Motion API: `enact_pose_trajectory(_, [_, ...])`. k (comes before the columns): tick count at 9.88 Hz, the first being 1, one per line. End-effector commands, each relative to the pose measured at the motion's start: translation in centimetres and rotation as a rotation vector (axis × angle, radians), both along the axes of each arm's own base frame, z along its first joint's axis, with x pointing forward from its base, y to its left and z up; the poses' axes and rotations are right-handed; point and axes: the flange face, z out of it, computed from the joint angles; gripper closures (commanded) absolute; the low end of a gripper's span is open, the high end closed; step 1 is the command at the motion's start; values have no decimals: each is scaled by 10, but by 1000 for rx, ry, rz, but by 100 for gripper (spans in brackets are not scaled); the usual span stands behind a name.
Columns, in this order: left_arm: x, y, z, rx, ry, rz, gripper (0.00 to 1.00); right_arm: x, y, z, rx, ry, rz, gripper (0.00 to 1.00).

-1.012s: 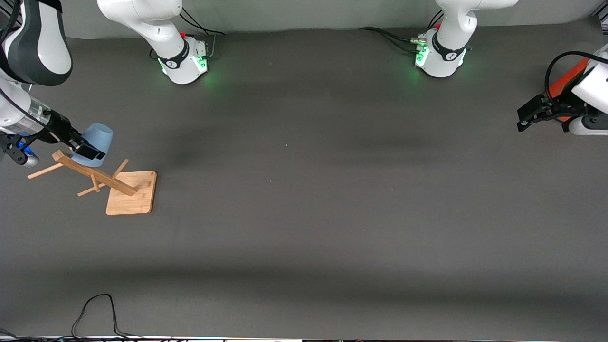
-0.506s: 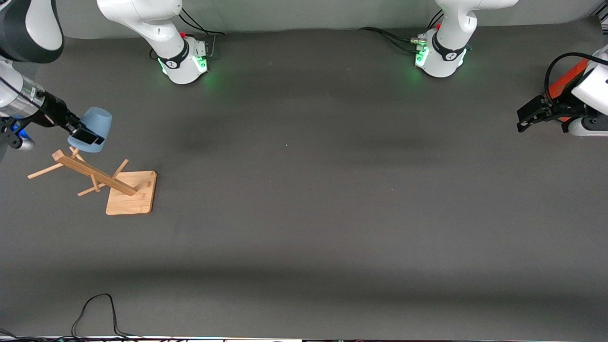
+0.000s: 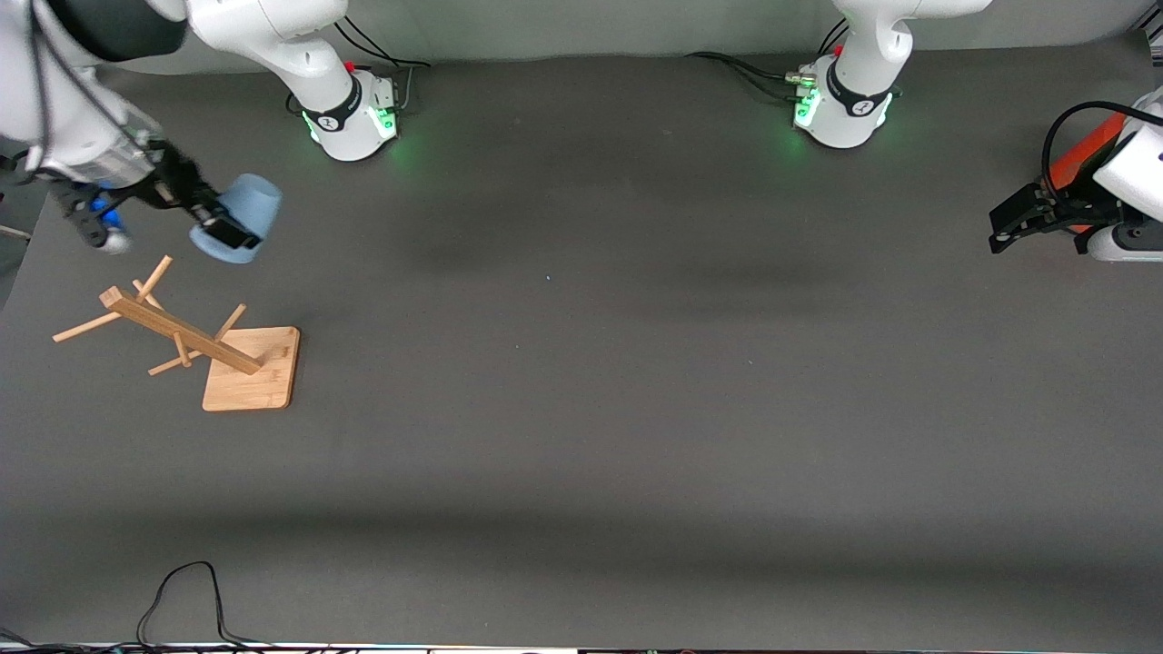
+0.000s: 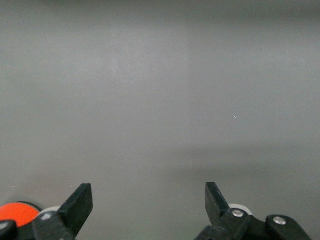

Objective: Rotate and upright cup with both arms
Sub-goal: 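Lift the blue cup off the wooden stand peg with the right gripper, then carry the blue cup to the table middle with the right gripper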

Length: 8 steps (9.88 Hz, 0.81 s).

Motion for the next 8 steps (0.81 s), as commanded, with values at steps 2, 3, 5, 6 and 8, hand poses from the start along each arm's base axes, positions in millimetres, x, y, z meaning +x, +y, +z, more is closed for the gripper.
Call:
enact_pose_trajectory(2, [0, 2, 3, 0, 12, 3, 0, -9, 124, -7, -31, -6, -170, 45])
enact_pose_trajectory(3, [1, 3, 2, 0, 14, 5, 0, -11, 175, -19, -53, -10, -244, 45])
enact_pose_trajectory(5, [1, 3, 2, 0, 12, 5, 0, -16, 273, -52, -89, -36, -375, 45])
enact_pose_trajectory(6, [1, 3, 2, 0, 12, 5, 0, -18, 318, -69, -108, -52, -433, 45])
enact_pose_trajectory(8, [1, 2, 2, 0, 14, 3, 0, -24, 397, -119, -169, -74, -528, 45])
